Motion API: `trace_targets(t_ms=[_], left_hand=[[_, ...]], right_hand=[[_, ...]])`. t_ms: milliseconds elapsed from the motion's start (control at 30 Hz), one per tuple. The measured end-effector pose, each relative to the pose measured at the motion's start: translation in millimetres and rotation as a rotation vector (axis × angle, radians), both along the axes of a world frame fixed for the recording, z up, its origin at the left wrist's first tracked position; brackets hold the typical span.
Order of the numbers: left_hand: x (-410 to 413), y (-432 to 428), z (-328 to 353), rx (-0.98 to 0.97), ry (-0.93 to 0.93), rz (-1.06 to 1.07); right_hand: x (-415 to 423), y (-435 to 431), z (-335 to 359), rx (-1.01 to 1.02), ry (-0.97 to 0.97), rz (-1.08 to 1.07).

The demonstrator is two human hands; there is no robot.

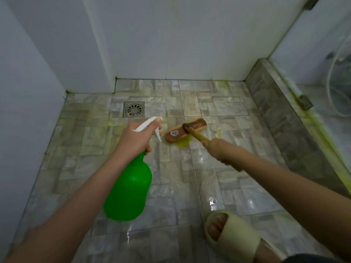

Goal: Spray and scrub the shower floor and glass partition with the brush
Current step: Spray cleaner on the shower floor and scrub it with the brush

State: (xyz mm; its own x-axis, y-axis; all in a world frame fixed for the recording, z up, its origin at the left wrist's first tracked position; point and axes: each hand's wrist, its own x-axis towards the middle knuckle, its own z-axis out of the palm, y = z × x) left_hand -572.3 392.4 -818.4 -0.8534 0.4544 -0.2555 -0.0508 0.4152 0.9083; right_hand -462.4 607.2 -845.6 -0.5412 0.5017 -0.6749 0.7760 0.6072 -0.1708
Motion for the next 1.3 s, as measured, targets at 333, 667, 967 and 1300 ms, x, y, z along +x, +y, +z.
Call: trace_targets(t_ms=[333,667,967,1300], left_hand=[[55.3,-10.3,-13.2,-0.005,0.046,0.108],[130.2,-12.9,-28.8,-0.079,0.053,0.23],[155.6,6.1,-25.4,-0.026,-0.03,0.259],[153.5,29.9,-33.7,-0.043,0.031,0.198]], right_hand=[[34.5,27.9,-13.0,0.029,-0.033,0.21],[7.2,44.3,-26.8,-0.015,0.114,0.26],[41.6,38.2,-31.0,0.031,0.131,0.342],[127.7,70.4,-58.8,0.128,0.179,0.259]])
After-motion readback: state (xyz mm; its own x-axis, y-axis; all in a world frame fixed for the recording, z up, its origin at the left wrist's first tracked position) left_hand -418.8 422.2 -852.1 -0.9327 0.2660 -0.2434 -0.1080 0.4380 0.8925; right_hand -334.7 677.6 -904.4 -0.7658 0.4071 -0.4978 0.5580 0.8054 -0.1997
